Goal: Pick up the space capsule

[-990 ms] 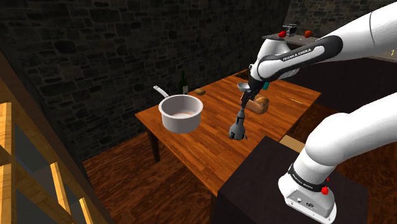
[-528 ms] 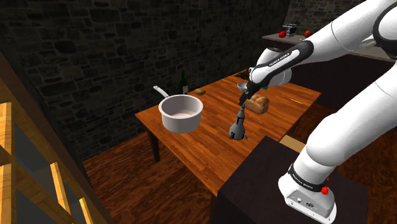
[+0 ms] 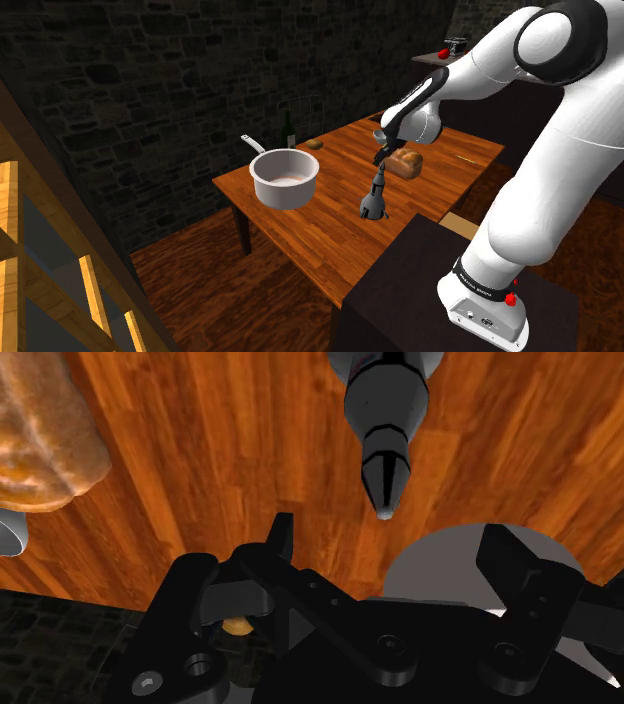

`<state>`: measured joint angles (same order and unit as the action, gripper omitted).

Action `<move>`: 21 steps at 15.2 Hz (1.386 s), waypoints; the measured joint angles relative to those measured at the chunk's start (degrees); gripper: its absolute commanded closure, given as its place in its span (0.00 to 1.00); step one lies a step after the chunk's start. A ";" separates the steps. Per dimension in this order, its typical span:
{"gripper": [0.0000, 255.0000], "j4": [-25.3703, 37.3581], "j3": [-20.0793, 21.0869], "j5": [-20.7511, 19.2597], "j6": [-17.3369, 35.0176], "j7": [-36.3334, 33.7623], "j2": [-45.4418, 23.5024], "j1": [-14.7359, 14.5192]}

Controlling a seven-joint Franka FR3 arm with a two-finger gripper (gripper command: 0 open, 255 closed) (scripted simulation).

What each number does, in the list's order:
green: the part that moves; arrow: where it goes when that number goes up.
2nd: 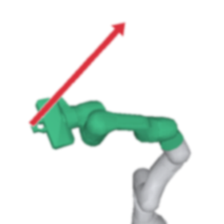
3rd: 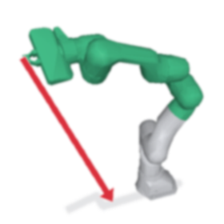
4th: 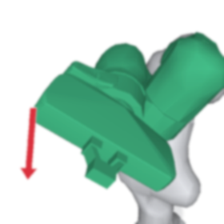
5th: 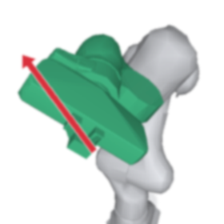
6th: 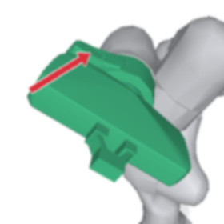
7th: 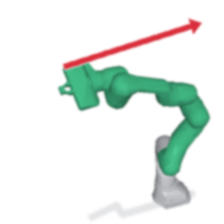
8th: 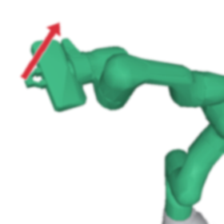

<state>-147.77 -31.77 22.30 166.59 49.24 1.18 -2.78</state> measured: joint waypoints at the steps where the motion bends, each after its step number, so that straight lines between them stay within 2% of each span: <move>1: 0.00 0.25 0.03 3.06 0.62 2.50 -1.14 -0.36; 5: 0.00 1.08 1.79 14.17 2.43 11.29 -4.88 -0.32; 6: 1.00 1.33 2.23 15.91 2.59 12.69 -5.50 -0.10; 9: 1.00 1.71 2.67 17.63 2.76 14.02 -6.12 0.11; 16: 1.00 1.60 2.65 17.65 2.85 14.03 -6.03 0.09; 18: 1.00 1.03 1.53 14.17 2.38 11.27 -4.79 -0.45; 21: 1.00 0.37 -0.24 6.39 1.22 5.13 -2.16 -1.00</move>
<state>-147.40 -32.00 28.69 167.81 54.37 -0.98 -3.77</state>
